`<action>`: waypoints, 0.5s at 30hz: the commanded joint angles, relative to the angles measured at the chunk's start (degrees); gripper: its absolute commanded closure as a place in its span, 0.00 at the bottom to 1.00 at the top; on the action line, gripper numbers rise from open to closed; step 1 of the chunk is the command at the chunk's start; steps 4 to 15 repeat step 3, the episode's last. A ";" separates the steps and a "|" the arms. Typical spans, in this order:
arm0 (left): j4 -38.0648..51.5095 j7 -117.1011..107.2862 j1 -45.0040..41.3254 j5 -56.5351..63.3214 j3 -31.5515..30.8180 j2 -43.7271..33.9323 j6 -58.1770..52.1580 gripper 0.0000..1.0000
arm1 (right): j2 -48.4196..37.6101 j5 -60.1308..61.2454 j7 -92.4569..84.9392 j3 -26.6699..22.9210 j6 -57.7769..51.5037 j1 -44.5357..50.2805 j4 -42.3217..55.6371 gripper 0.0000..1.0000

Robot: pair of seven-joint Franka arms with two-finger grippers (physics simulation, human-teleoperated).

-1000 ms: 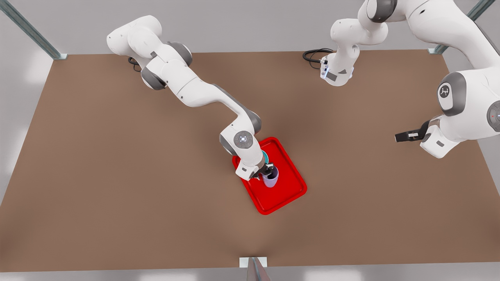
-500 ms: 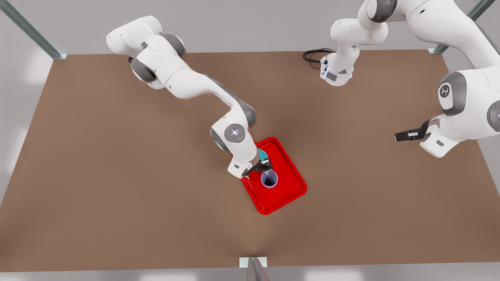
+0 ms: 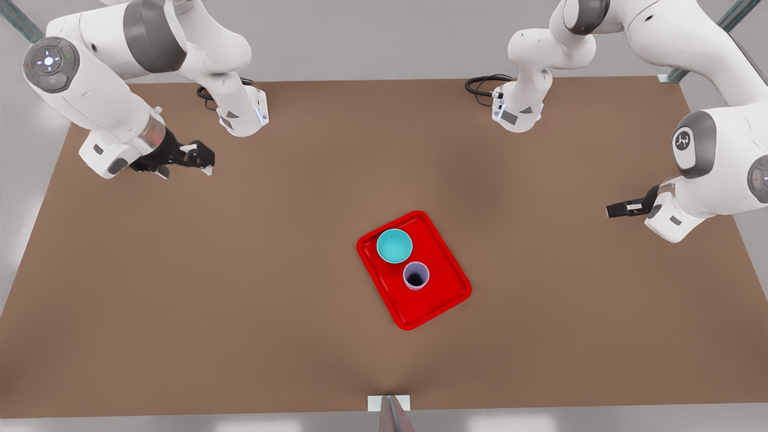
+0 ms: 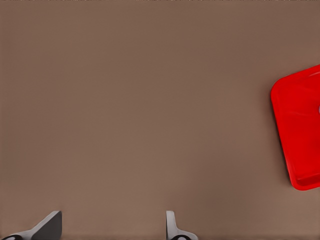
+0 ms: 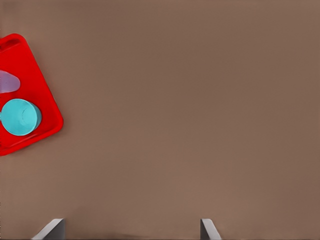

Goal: Place the bowl on the tray with the left arm and the cup on the tray with the right arm

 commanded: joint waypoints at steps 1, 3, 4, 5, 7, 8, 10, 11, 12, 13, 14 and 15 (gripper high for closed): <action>-0.05 0.00 0.00 0.00 0.00 -0.01 0.00 0.00 | 0.10 -0.01 0.01 -0.03 0.01 -3.43 0.01 0.00; 0.03 0.00 0.00 0.00 0.00 -0.01 0.09 0.00 | 0.54 -0.19 0.01 -0.03 0.18 -3.51 0.01 0.00; 0.03 0.00 0.00 0.00 0.00 -0.01 0.09 0.00 | 0.54 -0.19 0.01 -0.03 0.18 -3.51 0.01 0.00; 0.03 0.00 0.00 0.00 0.00 -0.01 0.09 0.00 | 0.54 -0.19 0.01 -0.03 0.18 -3.51 0.01 0.00; 0.03 0.00 0.00 0.00 0.00 -0.01 0.09 0.00 | 0.54 -0.19 0.01 -0.03 0.18 -3.51 0.01 0.00; 0.03 0.00 0.00 0.00 0.00 -0.01 0.09 0.00 | 0.54 -0.19 0.01 -0.03 0.18 -3.51 0.01 0.00; 0.03 0.00 0.00 0.00 0.00 -0.01 0.09 0.00 | 0.54 -0.19 0.01 -0.03 0.18 -3.51 0.01 0.00; 0.03 0.00 0.00 0.00 0.00 -0.01 0.09 0.00 | 0.54 -0.19 0.01 -0.03 0.18 -3.51 0.01 0.00; 0.03 0.00 0.00 0.00 0.00 -0.01 0.09 0.00 | 0.54 -0.19 0.01 -0.03 0.18 -3.51 0.01 0.00; 0.03 0.00 0.00 0.00 0.00 -0.01 0.09 0.00 | 0.54 -0.19 0.01 -0.03 0.18 -3.51 0.01 0.00; 0.03 0.00 0.00 0.00 0.00 -0.01 0.09 0.00 | 0.54 -0.19 0.01 -0.03 0.18 -3.51 0.01 0.00; 0.03 0.00 0.00 0.00 0.00 -0.01 0.09 0.00 | 0.54 -0.19 0.01 -0.03 0.18 -3.51 0.01 0.00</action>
